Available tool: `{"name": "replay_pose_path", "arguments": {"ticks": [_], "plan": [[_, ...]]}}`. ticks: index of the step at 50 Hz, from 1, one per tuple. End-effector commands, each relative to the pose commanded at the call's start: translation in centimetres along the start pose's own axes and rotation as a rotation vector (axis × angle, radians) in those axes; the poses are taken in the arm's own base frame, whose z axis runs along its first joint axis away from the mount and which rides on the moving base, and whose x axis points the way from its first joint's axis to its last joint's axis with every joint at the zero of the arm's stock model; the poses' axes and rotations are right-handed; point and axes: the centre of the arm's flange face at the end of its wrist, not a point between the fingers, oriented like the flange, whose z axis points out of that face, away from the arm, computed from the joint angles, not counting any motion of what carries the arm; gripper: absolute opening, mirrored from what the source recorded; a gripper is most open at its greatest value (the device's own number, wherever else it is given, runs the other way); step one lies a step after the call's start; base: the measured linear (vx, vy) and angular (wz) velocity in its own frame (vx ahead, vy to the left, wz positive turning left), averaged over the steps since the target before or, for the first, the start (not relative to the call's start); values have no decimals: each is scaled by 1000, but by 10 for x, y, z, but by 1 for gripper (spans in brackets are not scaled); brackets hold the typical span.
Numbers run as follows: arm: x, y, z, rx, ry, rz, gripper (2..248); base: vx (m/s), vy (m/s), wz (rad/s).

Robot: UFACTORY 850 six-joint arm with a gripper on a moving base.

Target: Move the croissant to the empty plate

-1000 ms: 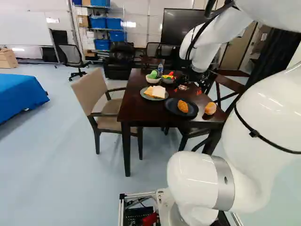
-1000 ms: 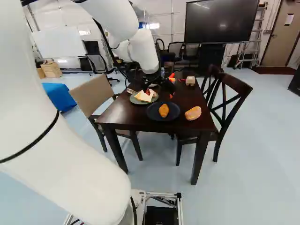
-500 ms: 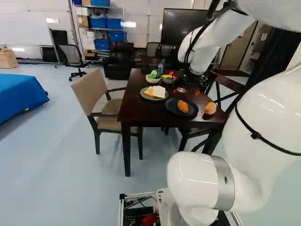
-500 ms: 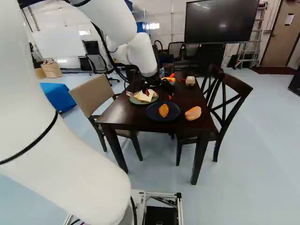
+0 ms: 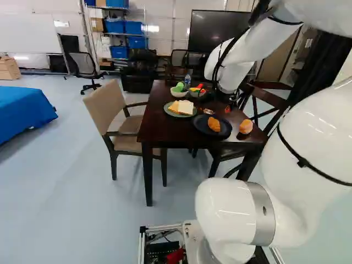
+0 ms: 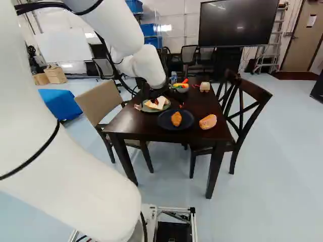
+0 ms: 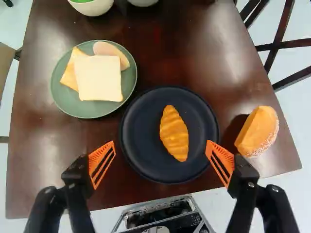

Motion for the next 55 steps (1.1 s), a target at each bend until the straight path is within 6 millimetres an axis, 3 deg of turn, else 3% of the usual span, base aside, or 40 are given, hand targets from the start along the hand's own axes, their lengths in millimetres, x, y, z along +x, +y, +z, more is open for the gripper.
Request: {"name": "replay_pose_path", "arguments": {"ticks": [27,55], "plan": [[-42,-21,16,34,132,-40,247,0,0,0],[-104,-44,26,88,309,-87,247,0,0,0]]}}
